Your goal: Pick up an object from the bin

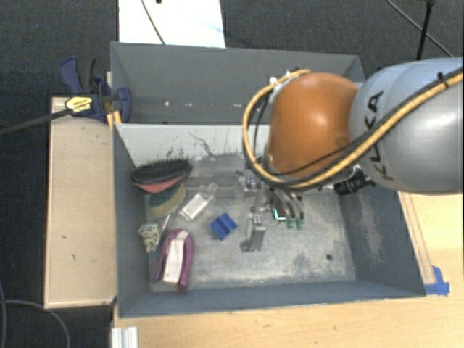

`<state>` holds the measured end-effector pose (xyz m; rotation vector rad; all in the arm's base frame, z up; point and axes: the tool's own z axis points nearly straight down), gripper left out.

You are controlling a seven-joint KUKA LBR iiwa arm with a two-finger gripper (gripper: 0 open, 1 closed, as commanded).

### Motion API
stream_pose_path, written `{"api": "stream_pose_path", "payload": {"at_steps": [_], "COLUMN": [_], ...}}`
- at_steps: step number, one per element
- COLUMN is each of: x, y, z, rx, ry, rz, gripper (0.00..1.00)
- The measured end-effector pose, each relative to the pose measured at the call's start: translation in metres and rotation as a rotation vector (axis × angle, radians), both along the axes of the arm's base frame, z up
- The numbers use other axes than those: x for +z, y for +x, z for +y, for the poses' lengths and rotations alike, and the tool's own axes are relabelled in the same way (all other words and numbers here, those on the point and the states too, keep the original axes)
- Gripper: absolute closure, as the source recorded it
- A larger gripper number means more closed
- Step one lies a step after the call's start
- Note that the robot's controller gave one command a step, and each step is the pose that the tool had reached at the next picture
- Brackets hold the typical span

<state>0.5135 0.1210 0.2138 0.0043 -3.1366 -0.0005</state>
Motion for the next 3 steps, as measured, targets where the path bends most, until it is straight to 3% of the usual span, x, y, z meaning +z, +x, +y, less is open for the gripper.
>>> {"api": "stream_pose_path", "payload": {"at_steps": [1,2,3], "x": [-0.137,-0.132,0.009], "y": [0.033,0.035,0.027], "z": [-0.002,-0.002,-0.007], "rx": [0.046,0.039,0.035], "ry": [-0.001,0.001,0.001], "rz": [0.000,-0.007,-0.015], "gripper": [0.00,1.00,1.00]}}
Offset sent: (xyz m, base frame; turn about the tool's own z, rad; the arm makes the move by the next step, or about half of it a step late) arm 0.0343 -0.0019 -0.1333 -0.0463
